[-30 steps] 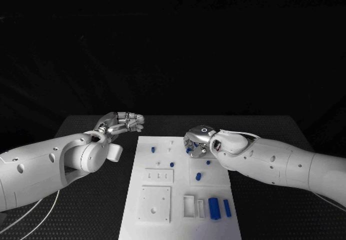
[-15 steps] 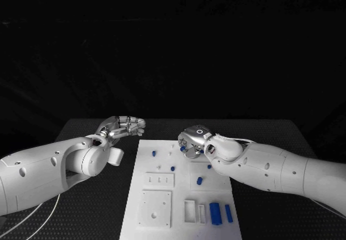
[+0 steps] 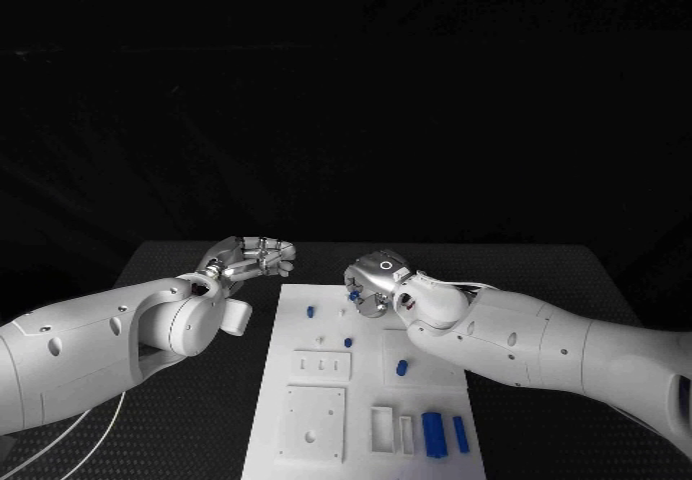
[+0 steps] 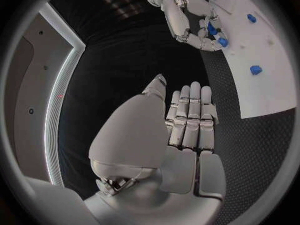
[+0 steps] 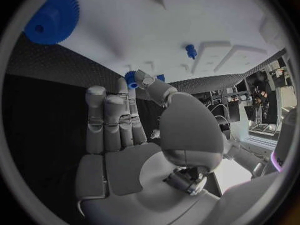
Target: Assemble the parts on the task board
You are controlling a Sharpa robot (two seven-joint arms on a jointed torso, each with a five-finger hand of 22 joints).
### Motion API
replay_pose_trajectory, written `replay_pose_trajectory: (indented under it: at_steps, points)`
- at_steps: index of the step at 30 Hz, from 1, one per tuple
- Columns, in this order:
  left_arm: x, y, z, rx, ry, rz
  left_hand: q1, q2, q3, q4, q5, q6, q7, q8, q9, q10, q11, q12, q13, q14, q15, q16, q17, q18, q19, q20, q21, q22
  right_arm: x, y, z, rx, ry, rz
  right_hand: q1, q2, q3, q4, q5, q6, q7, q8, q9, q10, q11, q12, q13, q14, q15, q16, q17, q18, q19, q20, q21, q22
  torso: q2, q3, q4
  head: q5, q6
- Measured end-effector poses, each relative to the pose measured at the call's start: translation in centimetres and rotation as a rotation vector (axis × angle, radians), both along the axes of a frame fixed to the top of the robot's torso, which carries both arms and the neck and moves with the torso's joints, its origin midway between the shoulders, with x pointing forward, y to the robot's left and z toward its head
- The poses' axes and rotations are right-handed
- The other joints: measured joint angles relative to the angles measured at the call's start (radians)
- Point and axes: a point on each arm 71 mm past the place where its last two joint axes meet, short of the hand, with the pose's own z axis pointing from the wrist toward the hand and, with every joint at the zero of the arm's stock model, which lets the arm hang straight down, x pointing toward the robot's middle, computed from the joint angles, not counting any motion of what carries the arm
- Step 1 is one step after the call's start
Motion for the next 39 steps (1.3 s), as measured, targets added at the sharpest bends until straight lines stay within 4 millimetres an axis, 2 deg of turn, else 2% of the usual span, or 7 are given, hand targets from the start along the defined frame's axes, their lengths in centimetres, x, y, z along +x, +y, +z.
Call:
replay_pose_trajectory:
  at_steps: [7, 20, 27, 31, 39]
  points:
    - [-0.07, -0.06, 0.10, -0.002, -0.001, -0.003, 0.000, 0.000, 0.000, 0.000, 0.000, 0.000, 0.000, 0.000, 0.000, 0.000, 0.000, 0.000, 0.000, 0.000, 0.000, 0.000, 0.001, 0.000, 0.000, 0.000, 0.000, 0.000, 0.15, 0.64, 0.06, -0.007, -0.018, 0.000, 0.004, -0.004, 0.007, 0.007, 0.000, 0.000, 0.000, 0.000, 0.000, 0.000, 0.000, -0.001, 0.000, 0.000, 0.000, 0.000, -0.002, 0.000, 0.000, 0.000, 0.000, 0.000, 0.003, -0.0012, 0.0029, 0.001, 0.002]
    - [-0.02, -0.11, 0.79, -0.004, -0.012, -0.008, 0.000, 0.000, 0.000, 0.000, 0.000, 0.000, 0.000, 0.000, -0.001, 0.000, 0.000, 0.000, 0.000, 0.000, 0.000, -0.004, 0.001, 0.000, 0.000, 0.000, -0.004, 0.000, 0.49, 0.72, 0.04, -0.020, -0.031, -0.012, 0.005, -0.005, 0.007, 0.007, -0.003, 0.003, -0.003, -0.002, 0.002, 0.007, -0.007, -0.006, 0.000, -0.002, -0.001, 0.004, -0.004, 0.000, 0.008, -0.005, 0.004, 0.000, 0.013, -0.0057, 0.0157, -0.006, 0.005]
    - [0.00, -0.19, 0.89, -0.004, -0.014, -0.010, 0.000, 0.000, 0.000, 0.000, 0.000, 0.000, 0.000, 0.000, -0.001, 0.000, 0.000, 0.000, 0.000, 0.000, 0.000, -0.004, 0.002, 0.000, 0.000, 0.000, -0.004, 0.000, 0.62, 0.89, 0.07, -0.025, -0.033, -0.016, 0.005, -0.015, 0.008, 0.008, -0.004, 0.003, -0.004, -0.002, 0.008, 0.016, -0.009, -0.008, 0.000, -0.002, -0.002, 0.004, -0.004, 0.000, 0.009, -0.005, 0.004, 0.000, 0.014, -0.0063, 0.0162, -0.002, 0.002]
    - [-0.01, -0.21, 0.90, -0.004, -0.014, -0.011, 0.000, 0.000, 0.000, 0.000, 0.000, 0.000, 0.000, 0.000, -0.001, 0.000, 0.000, 0.000, 0.000, 0.000, 0.000, -0.004, 0.002, 0.000, 0.000, 0.000, -0.004, 0.000, 0.71, 0.83, -0.02, -0.033, -0.030, -0.020, -0.002, -0.023, 0.020, 0.021, -0.004, 0.003, -0.004, -0.002, 0.008, 0.020, -0.012, -0.005, 0.000, -0.006, -0.005, 0.004, -0.005, 0.000, 0.009, -0.005, 0.004, 0.000, 0.014, -0.0061, 0.0158, -0.001, 0.002]
    - [-0.02, -0.17, 0.93, -0.004, -0.014, -0.010, 0.000, 0.000, -0.003, 0.003, -0.004, 0.000, 0.000, 0.000, -0.002, 0.000, 0.000, 0.000, 0.000, 0.000, 0.000, -0.004, 0.002, 0.000, 0.000, 0.000, -0.004, 0.000, 0.76, 0.91, -0.02, -0.044, -0.027, -0.020, -0.003, -0.024, 0.020, 0.021, 0.000, 0.003, -0.003, -0.002, 0.004, 0.020, -0.012, -0.005, 0.000, -0.008, -0.007, 0.004, -0.006, 0.000, 0.009, -0.005, 0.004, 0.000, 0.014, -0.0058, 0.0135, 0.001, 0.000]
